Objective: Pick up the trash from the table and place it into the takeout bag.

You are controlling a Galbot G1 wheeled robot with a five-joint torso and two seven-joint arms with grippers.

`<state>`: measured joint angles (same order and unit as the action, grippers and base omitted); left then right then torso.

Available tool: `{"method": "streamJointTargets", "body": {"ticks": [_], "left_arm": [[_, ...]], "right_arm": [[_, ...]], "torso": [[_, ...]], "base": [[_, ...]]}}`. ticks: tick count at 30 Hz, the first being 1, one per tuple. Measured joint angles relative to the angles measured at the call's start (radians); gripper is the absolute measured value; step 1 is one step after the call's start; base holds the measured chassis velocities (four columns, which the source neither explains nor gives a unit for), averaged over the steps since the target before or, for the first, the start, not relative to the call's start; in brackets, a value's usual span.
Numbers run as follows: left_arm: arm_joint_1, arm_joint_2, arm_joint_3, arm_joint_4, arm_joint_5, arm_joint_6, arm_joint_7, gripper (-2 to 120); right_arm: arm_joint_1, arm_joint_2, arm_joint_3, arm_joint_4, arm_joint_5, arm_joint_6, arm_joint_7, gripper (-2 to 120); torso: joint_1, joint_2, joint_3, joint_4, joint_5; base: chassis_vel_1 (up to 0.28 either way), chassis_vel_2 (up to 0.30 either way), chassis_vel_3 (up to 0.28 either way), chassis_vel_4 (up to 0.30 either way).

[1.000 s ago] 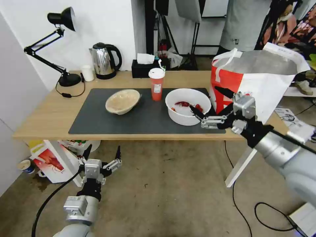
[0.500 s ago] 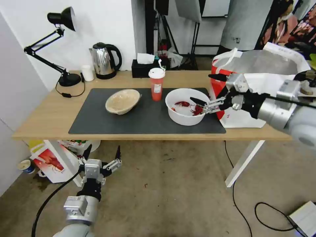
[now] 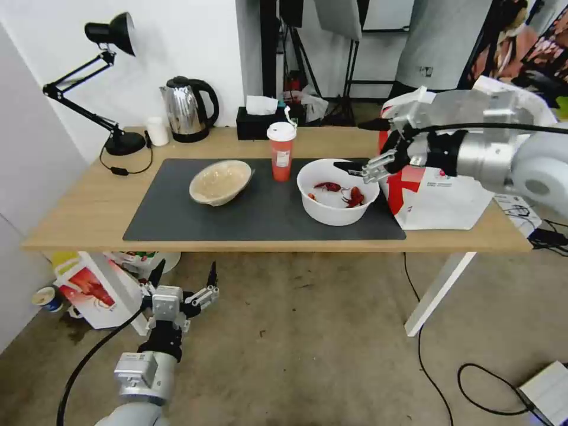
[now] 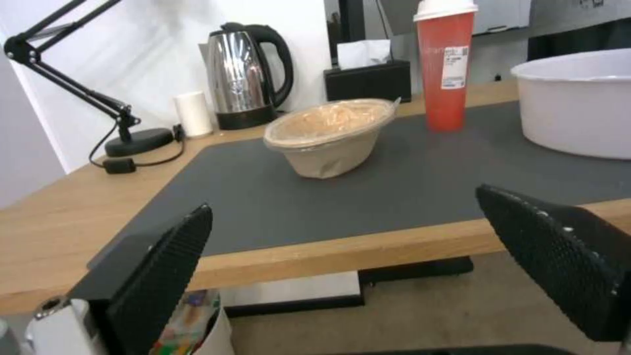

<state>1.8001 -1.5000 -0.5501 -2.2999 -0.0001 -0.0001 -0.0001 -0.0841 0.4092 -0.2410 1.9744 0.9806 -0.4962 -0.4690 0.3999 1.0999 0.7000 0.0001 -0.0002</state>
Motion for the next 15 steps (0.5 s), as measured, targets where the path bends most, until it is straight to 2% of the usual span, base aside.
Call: {"method": "streamJointTargets", "body": {"ticks": [2, 9, 15], "left_arm": [[0.000, 0.000, 0.000, 0.000, 0.000, 0.000, 0.000, 100], [0.000, 0.000, 0.000, 0.000, 0.000, 0.000, 0.000, 100], [0.000, 0.000, 0.000, 0.000, 0.000, 0.000, 0.000, 100]], "right_arm": [[0.060, 0.005, -0.060, -0.027, -0.015, 0.000, -0.029, 100], [0.131, 0.005, -0.153, -0.066, -0.050, 0.009, -0.084, 100], [0.243, 0.026, -0.270, -0.117, -0.060, 0.071, -0.136, 100]], "torso": [[0.000, 0.000, 0.000, 0.0000, 0.0000], [0.000, 0.000, 0.000, -0.0003, 0.0002], [0.000, 0.000, 0.000, -0.0002, 0.0004]], "base": [[0.000, 0.000, 0.000, 0.000], [0.000, 0.000, 0.000, 0.000], [0.000, 0.000, 0.000, 0.000]]}}
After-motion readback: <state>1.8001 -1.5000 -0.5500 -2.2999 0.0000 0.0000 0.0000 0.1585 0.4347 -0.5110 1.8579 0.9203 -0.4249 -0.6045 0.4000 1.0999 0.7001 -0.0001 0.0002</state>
